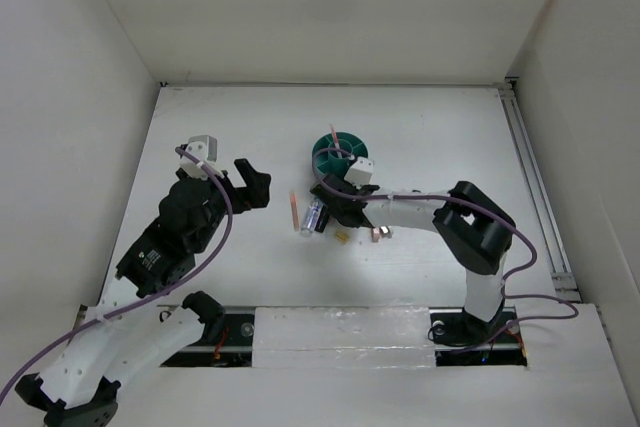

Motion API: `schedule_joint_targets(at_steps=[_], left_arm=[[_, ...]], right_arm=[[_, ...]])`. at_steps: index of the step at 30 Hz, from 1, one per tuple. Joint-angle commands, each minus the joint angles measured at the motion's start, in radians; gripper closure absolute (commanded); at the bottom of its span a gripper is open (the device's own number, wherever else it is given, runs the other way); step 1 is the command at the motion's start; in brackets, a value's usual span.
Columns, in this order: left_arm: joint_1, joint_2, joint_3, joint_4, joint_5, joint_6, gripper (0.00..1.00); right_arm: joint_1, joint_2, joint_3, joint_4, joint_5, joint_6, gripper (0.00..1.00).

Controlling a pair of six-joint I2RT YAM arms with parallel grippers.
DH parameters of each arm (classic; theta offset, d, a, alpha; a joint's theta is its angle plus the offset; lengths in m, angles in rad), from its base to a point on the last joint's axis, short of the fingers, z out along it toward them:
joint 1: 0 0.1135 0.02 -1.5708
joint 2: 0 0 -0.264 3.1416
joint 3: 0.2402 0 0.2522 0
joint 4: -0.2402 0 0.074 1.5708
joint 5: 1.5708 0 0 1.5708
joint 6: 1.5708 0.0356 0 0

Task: Sort the stationery into containers
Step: Grab a piece of stationery with the right arm

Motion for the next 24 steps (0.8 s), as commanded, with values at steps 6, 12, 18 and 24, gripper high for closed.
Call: schedule_joint_targets(at_steps=[6, 12, 18, 24], left_arm=[[0.004, -0.011, 0.002, 0.018, 0.015, 0.004, 0.00], [0.004, -0.011, 0.002, 0.018, 0.015, 0.004, 0.00], [0.004, -0.011, 0.002, 0.018, 0.024, 0.004, 0.00], [0.004, -0.011, 0.002, 0.018, 0.024, 0.004, 0.00]], right_arm=[[-0.010, 0.026, 0.030, -0.021, 0.024, 0.024, 0.59], [-0.010, 0.026, -0.011, -0.021, 0.005, 0.033, 0.75], [-0.010, -0.014, -0.047, -0.012, -0.006, 0.053, 0.87], [-0.019, -0.053, -0.079, -0.053, -0.006, 0.097, 1.00]])
